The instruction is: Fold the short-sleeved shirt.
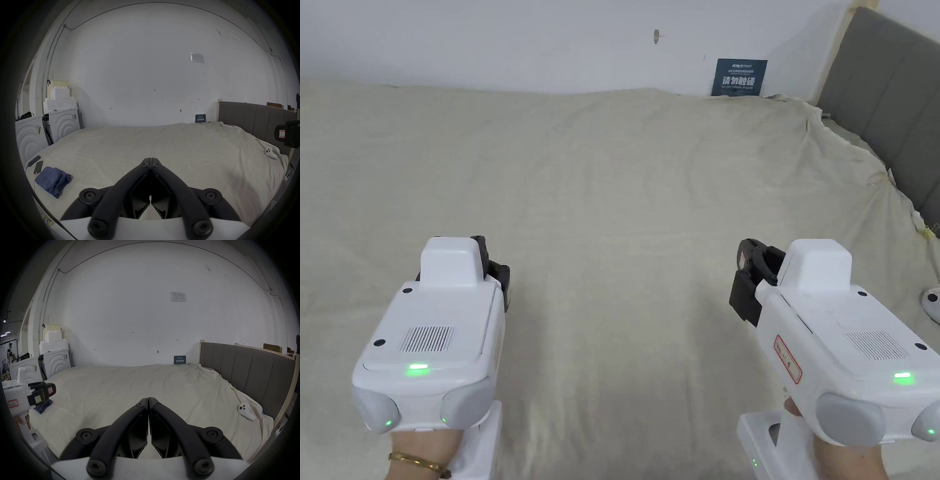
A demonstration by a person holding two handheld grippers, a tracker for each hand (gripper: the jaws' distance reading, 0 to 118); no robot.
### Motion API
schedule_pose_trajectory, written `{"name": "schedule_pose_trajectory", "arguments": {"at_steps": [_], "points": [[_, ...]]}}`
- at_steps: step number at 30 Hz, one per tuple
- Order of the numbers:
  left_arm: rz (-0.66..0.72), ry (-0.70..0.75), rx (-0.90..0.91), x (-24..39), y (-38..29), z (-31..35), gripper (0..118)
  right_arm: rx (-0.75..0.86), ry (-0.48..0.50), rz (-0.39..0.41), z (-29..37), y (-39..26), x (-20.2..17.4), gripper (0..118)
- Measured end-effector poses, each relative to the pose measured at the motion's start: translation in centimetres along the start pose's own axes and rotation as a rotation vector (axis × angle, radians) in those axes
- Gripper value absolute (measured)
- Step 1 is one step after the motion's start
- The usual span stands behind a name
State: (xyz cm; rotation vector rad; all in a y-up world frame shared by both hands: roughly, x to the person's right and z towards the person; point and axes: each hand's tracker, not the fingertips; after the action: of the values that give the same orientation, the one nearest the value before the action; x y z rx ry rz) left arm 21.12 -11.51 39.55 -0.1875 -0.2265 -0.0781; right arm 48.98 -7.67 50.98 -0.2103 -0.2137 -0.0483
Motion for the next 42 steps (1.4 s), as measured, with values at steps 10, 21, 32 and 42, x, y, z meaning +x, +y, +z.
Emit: {"name": "schedule_pose_trajectory", "arguments": {"at_steps": [10,21,32,42], "points": [[0.005,-0.009,0.001,0.25,0.02,0.23,21,-0.004,0.001,-0.004,-0.2,-0.32,0.36,17],[0.027,-0.01,0.029,-0.05,0.78,0.68,118,-0.009,-0.029,-0.036,-0.45,-0.54,0.66,117],[0.025,-0.006,0.033,-0.28,0.89,0.66,118,-0.012,-0.012,-0.02,-0.56,-0.3,0.36,117],[0.018,-0.008,0.03,-0.11,0.77,0.63,118,-0.012,-0.006,-0.02,-0.61,-0.3,0.31,117]]}}
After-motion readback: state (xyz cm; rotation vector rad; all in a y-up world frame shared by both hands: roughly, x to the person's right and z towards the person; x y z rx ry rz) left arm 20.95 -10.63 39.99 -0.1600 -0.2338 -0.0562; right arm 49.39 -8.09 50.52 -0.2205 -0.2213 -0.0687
